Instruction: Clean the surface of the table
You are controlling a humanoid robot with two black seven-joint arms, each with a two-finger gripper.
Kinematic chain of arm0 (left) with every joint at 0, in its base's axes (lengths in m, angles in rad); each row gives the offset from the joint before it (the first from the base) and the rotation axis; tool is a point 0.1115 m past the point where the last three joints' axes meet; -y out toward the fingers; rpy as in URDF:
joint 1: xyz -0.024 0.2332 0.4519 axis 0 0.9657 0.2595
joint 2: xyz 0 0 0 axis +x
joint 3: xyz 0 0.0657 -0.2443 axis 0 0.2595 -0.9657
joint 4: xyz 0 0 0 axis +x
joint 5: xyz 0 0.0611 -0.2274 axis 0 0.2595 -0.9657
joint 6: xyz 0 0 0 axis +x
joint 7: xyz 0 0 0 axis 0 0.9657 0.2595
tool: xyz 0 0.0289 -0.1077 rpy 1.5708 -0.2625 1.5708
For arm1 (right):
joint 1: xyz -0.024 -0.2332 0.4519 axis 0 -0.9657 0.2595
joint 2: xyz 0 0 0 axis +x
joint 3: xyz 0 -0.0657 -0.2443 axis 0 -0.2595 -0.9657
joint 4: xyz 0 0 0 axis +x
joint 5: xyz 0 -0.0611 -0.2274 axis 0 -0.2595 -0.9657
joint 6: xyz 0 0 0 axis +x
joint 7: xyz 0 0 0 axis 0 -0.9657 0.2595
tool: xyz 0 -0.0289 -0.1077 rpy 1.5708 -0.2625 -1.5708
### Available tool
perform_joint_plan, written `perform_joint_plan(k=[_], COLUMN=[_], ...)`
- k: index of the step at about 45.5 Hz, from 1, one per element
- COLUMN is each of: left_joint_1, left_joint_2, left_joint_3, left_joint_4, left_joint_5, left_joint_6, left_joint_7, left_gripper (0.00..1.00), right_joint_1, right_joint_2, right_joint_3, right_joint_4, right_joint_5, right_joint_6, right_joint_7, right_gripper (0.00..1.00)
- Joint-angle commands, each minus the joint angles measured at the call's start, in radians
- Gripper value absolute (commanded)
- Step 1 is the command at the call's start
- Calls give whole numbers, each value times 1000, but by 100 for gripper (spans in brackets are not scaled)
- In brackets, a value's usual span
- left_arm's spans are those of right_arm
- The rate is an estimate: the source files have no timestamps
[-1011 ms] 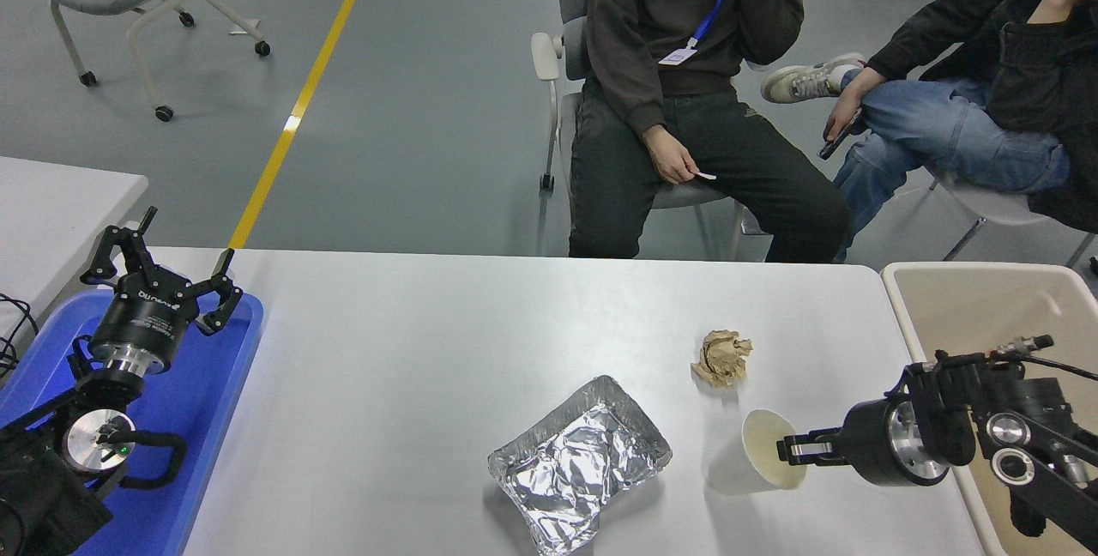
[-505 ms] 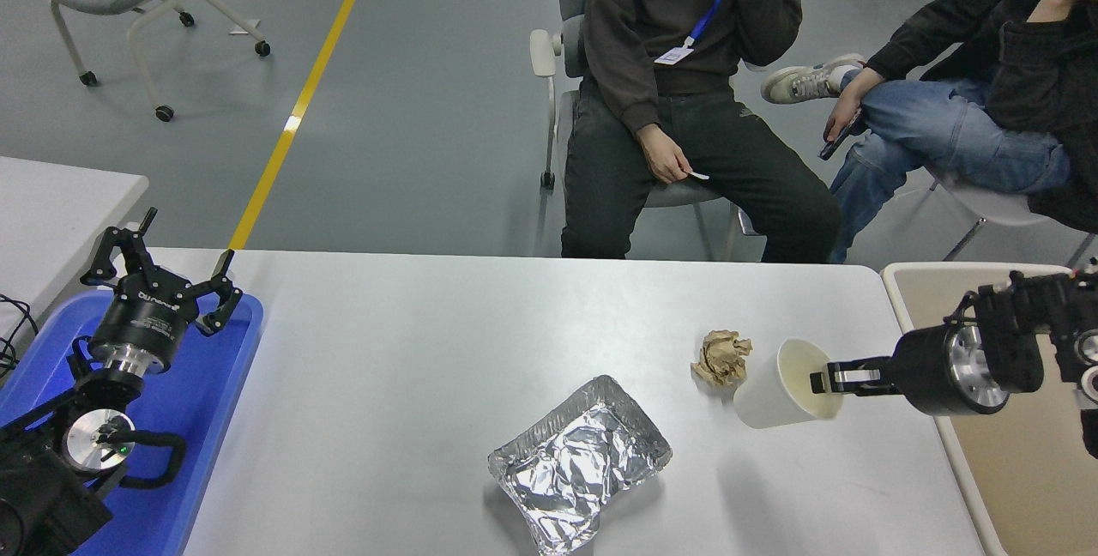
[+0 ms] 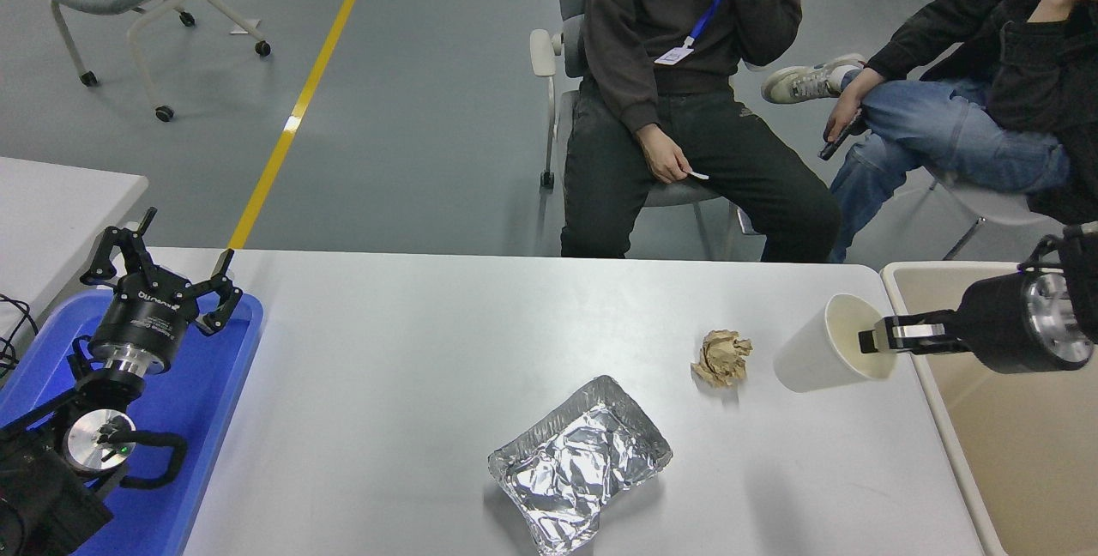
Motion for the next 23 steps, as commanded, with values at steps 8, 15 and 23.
perform_joint_plan(k=[8,15,23], left_joint_1=[0,0,0], left_joint_2=[1,1,1], left_joint_3=[0,1,1], left_joint_4=[0,0,0], left_joint_5=[0,0,0], left_joint_6=[1,1,1], left_joint_7=[0,0,0], left_gripper=[100,100,100], right_joint_1=[131,176,191], right_joint_2=[-139,-176,-199], right_joint_3=[2,2,2], right_joint_4=[3,1,-11], right_joint_5=[107,139,141], right_joint_6=[14,14,14], right_joint_7=[0,0,0], right_gripper=[0,0,0])
